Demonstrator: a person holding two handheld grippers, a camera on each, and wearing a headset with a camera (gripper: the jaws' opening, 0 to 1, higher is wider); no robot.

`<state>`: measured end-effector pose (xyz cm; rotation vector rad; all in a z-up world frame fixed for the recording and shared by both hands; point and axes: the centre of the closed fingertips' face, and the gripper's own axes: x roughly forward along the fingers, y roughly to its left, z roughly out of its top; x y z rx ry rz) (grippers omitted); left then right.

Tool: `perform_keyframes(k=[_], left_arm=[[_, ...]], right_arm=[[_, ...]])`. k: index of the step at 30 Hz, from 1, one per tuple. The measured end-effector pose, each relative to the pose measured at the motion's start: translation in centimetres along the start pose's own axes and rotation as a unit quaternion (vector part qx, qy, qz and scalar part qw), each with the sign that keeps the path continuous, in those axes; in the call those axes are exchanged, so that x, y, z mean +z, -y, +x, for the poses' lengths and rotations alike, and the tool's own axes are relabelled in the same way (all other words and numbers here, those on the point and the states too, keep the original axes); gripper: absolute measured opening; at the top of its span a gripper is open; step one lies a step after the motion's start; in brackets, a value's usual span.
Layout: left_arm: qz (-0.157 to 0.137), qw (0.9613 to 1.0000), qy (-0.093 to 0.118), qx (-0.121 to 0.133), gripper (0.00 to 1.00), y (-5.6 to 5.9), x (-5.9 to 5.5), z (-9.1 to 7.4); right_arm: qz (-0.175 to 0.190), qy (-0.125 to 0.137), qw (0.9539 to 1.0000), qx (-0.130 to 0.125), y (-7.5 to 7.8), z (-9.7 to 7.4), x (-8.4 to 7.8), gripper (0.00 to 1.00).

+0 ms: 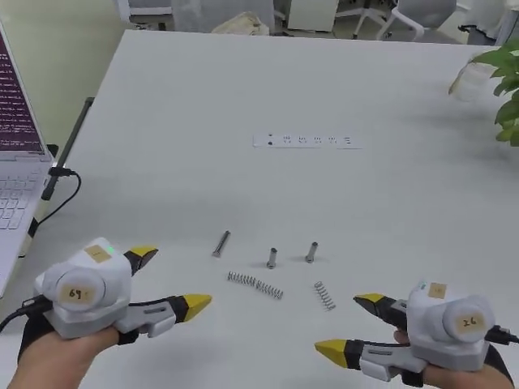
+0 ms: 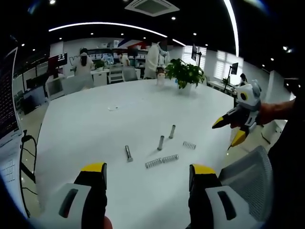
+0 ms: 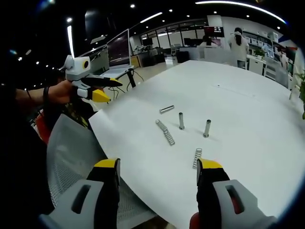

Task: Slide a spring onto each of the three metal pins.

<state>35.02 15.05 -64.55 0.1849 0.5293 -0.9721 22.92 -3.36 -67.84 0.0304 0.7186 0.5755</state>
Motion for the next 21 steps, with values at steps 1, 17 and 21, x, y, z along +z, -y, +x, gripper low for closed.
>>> perform_keyframes(k=[1, 17, 21], left_arm=[[0.002, 1.0000, -0.001, -0.001, 0.66, 0.0, 0.1, 0.2], [0.006, 0.9998, -0.018, -0.011, 0.60, -0.8, 0.1, 4.1], [0.007, 0.9996, -0.021, -0.014, 0.60, -1.1, 0.3, 5.0]], right_arm=[[-0.001, -0.001, 1.0000, 0.000, 0.0, 0.0, 0.0, 0.64], [0.007, 0.001, 0.9999, -0.007, 0.0, -1.1, -0.7, 0.63], [0.008, 0.001, 0.9999, -0.010, 0.0, -1.4, -0.8, 0.63]])
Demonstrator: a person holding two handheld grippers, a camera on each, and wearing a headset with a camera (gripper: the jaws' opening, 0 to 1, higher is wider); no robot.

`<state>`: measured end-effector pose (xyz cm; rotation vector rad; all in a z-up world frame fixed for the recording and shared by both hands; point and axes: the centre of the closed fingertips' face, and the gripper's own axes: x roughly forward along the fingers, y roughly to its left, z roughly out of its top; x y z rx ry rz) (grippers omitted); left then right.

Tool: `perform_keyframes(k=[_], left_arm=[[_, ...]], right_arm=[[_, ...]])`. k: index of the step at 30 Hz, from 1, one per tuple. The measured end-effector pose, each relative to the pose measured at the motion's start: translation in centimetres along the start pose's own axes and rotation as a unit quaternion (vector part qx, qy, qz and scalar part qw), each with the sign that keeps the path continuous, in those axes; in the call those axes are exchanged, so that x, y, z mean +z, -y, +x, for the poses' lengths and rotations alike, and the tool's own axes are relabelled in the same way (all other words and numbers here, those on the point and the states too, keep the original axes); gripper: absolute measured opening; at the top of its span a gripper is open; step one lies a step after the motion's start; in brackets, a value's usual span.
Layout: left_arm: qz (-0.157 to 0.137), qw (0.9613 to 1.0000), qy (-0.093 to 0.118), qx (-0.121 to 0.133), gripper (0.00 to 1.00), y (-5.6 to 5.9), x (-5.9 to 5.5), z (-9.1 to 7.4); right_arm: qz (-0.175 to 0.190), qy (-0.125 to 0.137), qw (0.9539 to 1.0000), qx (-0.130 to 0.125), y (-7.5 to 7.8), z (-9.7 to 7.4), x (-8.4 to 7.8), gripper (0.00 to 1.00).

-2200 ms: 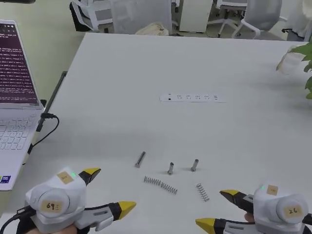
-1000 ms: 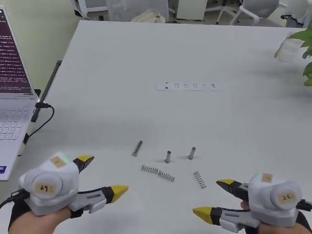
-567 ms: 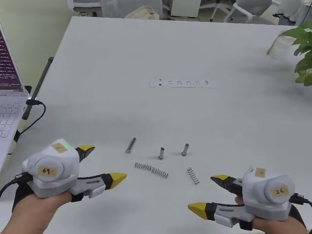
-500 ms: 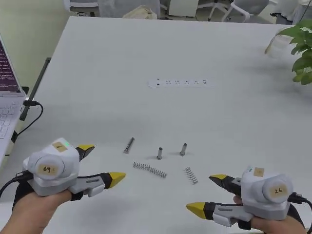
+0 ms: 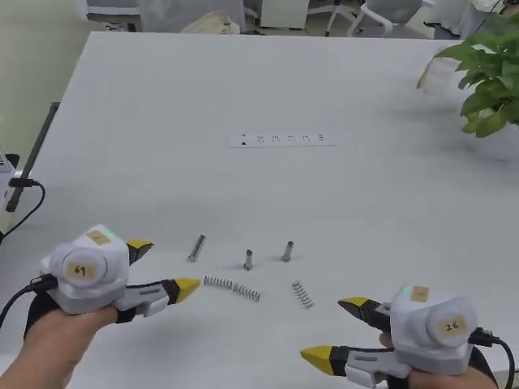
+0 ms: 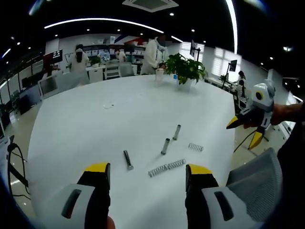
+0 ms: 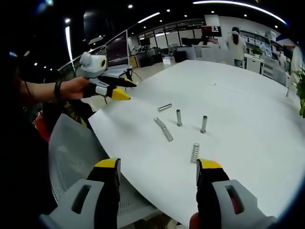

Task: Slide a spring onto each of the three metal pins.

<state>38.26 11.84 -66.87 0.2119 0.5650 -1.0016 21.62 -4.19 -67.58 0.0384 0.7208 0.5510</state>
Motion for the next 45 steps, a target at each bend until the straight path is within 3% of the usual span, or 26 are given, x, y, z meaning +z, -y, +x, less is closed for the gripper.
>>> perform_keyframes(k=[12, 21, 28, 32, 38, 45], left_arm=[[0.005, 1.0000, -0.002, 0.007, 0.54, -1.5, 1.0, 1.7], [-0.002, 0.9999, -0.010, 0.010, 0.52, -2.6, 0.7, 3.2], [-0.002, 0.9998, -0.015, 0.010, 0.49, -2.3, 1.2, 4.2], [-0.012, 0.9998, -0.010, 0.010, 0.46, -2.4, 1.5, 5.0], [-0.036, 0.9992, -0.017, 0.010, 0.43, -2.8, 1.1, 6.4], [-0.081, 0.9964, -0.013, 0.021, 0.36, -3.8, 1.0, 7.9]], right_arm=[[0.007, -0.001, 0.9999, -0.012, 0.4, -0.5, -0.6, 0.63], [0.013, -0.001, 0.9998, -0.016, 0.5, -0.6, -1.0, 0.63], [0.014, 0.002, 0.9998, -0.016, 0.5, -0.4, -0.8, 0.62], [0.013, 0.005, 0.9997, -0.018, 0.8, -0.2, -0.5, 0.62], [0.009, 0.007, 0.9998, -0.018, 1.1, 0.1, -0.1, 0.61], [0.007, 0.007, 0.9998, -0.017, 1.6, 0.2, 0.4, 0.61]])
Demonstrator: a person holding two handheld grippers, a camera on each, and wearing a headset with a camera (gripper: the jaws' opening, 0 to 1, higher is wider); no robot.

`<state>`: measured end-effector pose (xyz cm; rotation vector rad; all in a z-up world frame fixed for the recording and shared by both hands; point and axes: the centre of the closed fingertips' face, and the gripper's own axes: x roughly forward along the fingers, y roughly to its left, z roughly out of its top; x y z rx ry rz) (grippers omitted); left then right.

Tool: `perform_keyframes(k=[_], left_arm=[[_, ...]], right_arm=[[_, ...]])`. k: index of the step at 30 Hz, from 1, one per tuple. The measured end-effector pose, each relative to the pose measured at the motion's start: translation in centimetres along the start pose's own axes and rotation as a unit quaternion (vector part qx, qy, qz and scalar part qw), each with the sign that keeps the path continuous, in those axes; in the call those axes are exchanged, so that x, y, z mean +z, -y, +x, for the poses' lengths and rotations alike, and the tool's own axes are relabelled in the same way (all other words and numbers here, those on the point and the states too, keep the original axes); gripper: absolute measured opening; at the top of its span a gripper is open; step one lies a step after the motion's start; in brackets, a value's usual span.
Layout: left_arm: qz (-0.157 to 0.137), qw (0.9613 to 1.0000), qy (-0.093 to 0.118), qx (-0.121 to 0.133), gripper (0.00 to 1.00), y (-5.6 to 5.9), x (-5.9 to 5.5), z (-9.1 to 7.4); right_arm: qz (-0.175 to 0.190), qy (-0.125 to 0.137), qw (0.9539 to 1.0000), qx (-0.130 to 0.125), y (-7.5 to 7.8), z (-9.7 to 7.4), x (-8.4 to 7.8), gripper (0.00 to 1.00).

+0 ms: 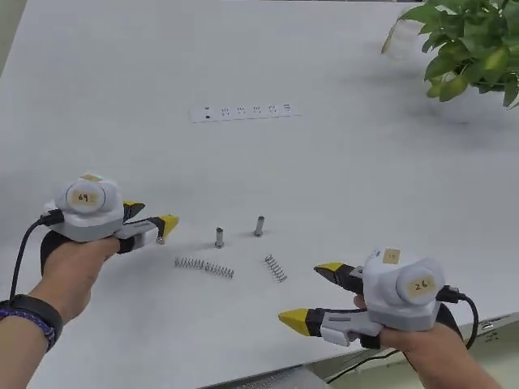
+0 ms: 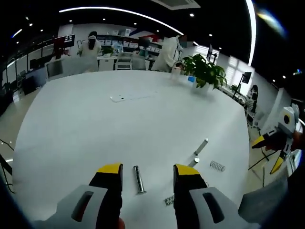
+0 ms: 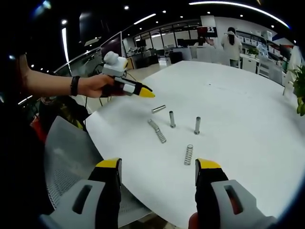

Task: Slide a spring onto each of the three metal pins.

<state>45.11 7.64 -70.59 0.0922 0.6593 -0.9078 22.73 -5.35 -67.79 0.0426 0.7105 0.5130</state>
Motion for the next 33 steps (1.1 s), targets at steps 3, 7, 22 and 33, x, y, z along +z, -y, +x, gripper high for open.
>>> perform_keyframes(k=[3, 7, 22, 33], left_arm=[[-0.014, 0.9999, 0.000, 0.004, 0.33, -0.4, -0.1, 0.7], [-0.023, 0.9996, -0.008, 0.014, 0.29, -1.1, -0.6, 1.6], [-0.041, 0.9982, -0.039, 0.021, 0.21, -1.9, -2.4, 3.9], [-0.057, 0.9967, -0.053, 0.024, 0.18, -2.4, -3.3, 5.2]], right_arm=[[-0.001, -0.001, 1.0000, -0.001, 0.3, 0.0, 0.1, 0.61], [0.000, 0.000, 1.0000, -0.003, 0.6, 0.0, 0.4, 0.61], [0.003, -0.010, 0.9999, -0.002, 1.0, 0.4, 0.2, 0.60], [0.009, -0.016, 0.9998, -0.002, 1.2, 0.6, 0.0, 0.60]])
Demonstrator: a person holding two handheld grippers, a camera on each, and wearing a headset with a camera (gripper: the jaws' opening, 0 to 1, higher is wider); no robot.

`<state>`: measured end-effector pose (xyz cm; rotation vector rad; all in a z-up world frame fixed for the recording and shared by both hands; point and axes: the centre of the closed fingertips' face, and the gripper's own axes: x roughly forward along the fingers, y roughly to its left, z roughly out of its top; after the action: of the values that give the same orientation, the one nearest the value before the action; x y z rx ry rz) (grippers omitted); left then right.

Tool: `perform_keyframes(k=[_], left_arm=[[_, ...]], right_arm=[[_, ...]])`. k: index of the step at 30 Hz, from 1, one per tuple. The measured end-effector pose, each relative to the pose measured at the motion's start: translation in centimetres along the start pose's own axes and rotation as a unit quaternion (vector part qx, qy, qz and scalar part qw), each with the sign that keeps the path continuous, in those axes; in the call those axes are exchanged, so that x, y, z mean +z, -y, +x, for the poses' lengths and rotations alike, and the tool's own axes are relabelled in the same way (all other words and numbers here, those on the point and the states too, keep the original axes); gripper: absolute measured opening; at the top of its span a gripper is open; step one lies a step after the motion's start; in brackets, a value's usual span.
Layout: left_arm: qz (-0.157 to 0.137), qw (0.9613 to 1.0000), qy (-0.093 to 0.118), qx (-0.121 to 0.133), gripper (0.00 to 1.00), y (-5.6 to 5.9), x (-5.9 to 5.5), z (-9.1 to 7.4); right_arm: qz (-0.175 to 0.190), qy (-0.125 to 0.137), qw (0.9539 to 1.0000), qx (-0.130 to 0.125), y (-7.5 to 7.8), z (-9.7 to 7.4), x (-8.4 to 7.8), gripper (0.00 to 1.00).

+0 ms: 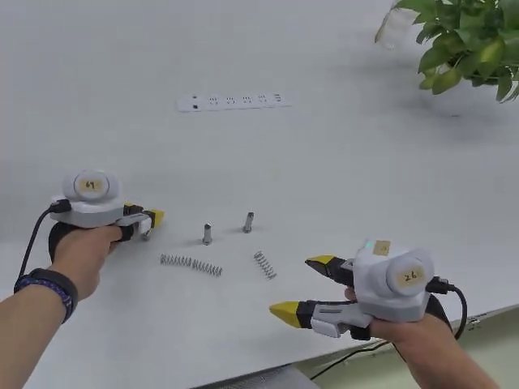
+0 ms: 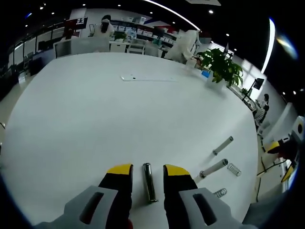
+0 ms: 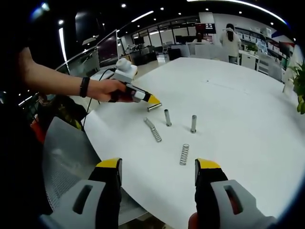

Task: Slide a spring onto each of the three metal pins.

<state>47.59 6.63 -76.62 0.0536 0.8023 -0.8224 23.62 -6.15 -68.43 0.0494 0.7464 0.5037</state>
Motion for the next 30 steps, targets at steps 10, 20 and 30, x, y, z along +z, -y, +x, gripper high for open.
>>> perform_keyframes(k=[10, 20, 30], left_arm=[[0.000, 1.0000, -0.009, -0.004, 0.18, 0.1, -0.5, 0.6], [0.017, 0.9998, -0.009, 0.003, 0.14, 0.5, -0.7, 1.0], [0.022, 0.9996, -0.010, 0.016, 0.05, 0.7, -1.1, 0.9]], right_arm=[[0.004, -0.006, 1.0000, 0.004, 0.0, 0.2, -0.2, 0.60], [0.001, -0.007, 1.0000, 0.003, 0.2, 0.2, -0.1, 0.60], [0.001, -0.007, 1.0000, 0.000, 0.2, 0.3, 0.0, 0.59]])
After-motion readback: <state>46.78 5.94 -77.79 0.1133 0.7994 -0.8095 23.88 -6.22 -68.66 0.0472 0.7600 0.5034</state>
